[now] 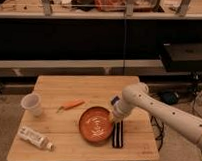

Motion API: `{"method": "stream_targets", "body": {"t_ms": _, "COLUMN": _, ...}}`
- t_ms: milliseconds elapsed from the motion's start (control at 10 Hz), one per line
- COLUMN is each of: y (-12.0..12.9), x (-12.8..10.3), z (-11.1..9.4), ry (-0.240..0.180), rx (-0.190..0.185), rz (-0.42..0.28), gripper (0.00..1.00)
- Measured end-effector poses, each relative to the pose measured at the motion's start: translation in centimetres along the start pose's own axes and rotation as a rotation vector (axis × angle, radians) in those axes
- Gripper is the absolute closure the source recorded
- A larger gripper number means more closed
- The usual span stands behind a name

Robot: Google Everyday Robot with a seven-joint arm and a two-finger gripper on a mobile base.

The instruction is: Drag the ceramic bowl in a circle

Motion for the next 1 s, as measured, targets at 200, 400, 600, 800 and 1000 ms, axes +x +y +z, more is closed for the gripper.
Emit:
{"method": "stream_targets", "body": {"t_ms": 200, "y": -2.3, "x": -1.8, "z": 1.0, "ry": -0.045, "rx": 0.006, "rz": -0.056, "gripper": 1.0}}
{"method": "stream_targets", "body": {"t_ms": 400, "y": -5.8, "x": -2.5, "z": 2.4, "ry": -0.089, "rx": 0.015, "rz": -0.135, "gripper": 1.0}}
{"method": "stream_targets", "body": {"t_ms": 600, "y": -9.1, "x": -2.2, "z": 3.9, "ry": -0.122, "rx": 0.025, "rz": -0.217, "gripper": 1.0}}
{"method": "stream_targets", "body": {"t_ms": 800, "y": -12.3, "x": -0.3, "z": 5.2, "ry": -0.134, "rx": 0.038, "rz": -0.301, "gripper": 1.0}}
{"method": "stream_targets", "body": {"t_ms": 1000, "y": -13.8, "x": 3.3, "z": 5.8, "ry": -0.129, "rx": 0.054, "rz": -0.342, "gripper": 1.0}}
